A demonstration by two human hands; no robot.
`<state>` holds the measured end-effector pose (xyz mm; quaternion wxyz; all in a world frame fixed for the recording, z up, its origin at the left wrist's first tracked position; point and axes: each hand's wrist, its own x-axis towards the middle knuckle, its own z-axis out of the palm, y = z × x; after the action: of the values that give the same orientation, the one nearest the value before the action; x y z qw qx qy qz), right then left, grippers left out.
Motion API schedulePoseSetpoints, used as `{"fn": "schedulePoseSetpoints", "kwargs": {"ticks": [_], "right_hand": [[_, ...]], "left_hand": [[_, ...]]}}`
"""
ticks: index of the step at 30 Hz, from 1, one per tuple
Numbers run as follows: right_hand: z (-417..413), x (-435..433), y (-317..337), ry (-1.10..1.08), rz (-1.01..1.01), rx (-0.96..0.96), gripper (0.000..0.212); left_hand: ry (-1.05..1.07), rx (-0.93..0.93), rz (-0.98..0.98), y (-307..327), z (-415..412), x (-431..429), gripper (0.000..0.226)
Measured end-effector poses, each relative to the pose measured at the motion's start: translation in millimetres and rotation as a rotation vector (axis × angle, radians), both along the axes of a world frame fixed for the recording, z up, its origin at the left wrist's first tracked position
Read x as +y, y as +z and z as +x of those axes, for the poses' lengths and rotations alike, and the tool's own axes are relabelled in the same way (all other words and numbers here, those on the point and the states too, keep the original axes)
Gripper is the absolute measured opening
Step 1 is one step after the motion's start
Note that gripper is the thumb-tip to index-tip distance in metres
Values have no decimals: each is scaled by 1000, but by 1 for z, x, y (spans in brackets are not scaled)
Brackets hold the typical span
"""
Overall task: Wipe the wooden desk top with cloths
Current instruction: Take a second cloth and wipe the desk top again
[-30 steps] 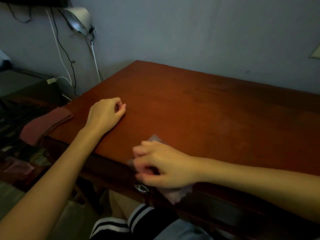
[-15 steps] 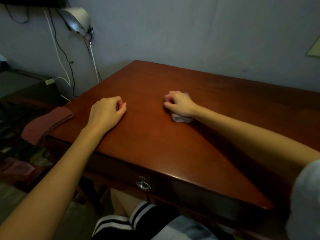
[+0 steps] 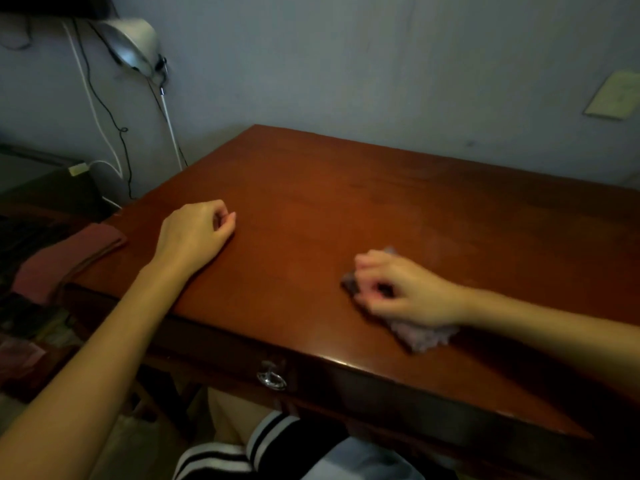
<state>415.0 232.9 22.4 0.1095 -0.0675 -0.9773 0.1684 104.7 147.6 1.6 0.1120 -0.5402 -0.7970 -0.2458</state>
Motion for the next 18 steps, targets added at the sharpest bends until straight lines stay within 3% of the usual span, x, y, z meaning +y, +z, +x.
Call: {"fn": "schedulePoseSetpoints", "kwargs": {"ticks": [4, 7, 14, 18], "right_hand": [[-27, 81, -3, -310, 58, 29, 38], [-68, 87, -4, -372, 114, 15, 32], [-97, -61, -8, 173, 129, 77, 23], [-49, -70, 2, 287, 1, 26, 31]], "left_hand": [[1, -7, 1, -1, -1, 0, 24], [-1, -10, 0, 0, 0, -2, 25], [40, -11, 18, 2, 3, -4, 25], [22, -17, 2, 2, 2, -3, 25]]}}
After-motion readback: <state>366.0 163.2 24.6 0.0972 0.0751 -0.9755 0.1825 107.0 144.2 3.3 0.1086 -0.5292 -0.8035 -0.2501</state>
